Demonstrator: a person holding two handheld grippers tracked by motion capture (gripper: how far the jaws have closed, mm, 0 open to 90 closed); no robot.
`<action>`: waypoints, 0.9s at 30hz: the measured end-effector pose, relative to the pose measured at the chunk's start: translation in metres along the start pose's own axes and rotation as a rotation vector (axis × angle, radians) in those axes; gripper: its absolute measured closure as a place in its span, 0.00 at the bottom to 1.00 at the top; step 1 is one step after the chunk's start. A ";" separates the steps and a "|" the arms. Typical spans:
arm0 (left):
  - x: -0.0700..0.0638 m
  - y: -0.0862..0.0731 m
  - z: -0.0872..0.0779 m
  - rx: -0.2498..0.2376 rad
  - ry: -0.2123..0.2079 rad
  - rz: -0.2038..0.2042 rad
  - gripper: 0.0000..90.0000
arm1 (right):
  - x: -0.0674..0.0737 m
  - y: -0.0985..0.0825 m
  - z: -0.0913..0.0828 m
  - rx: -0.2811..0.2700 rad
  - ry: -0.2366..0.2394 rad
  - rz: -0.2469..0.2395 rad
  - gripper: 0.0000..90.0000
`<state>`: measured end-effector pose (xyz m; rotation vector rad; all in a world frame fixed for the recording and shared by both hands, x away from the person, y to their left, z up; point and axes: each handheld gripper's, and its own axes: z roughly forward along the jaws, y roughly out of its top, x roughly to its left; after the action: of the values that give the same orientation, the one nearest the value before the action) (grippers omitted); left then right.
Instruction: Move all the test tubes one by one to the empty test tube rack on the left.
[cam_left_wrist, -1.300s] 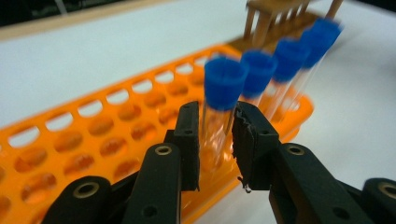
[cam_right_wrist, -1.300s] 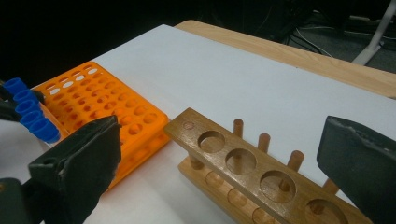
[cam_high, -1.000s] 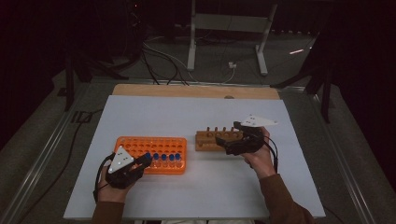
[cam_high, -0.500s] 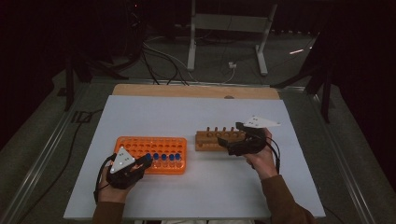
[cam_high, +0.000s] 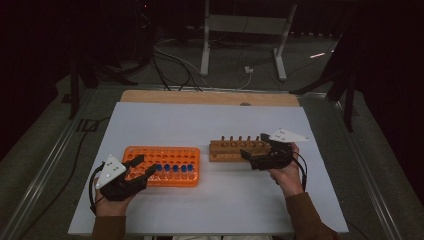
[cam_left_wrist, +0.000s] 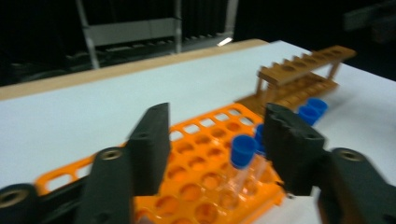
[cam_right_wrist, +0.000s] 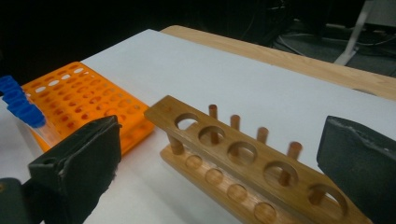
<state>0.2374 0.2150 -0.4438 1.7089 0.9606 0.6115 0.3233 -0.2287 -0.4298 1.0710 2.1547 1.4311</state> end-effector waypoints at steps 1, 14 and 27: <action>0.001 0.000 -0.001 -0.007 0.008 -0.005 0.43 | -0.001 -0.002 -0.002 -0.004 -0.003 -0.002 0.00; 0.012 -0.004 -0.006 -0.020 0.139 -0.036 0.07 | -0.011 -0.028 -0.036 -0.062 -0.059 -0.024 0.00; 0.014 -0.012 -0.008 -0.041 0.158 -0.054 0.01 | -0.021 -0.059 -0.065 -0.133 -0.110 0.015 0.00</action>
<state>0.2350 0.2324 -0.4526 1.6112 1.0943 0.7338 0.2722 -0.2975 -0.4565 1.0924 1.9510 1.4643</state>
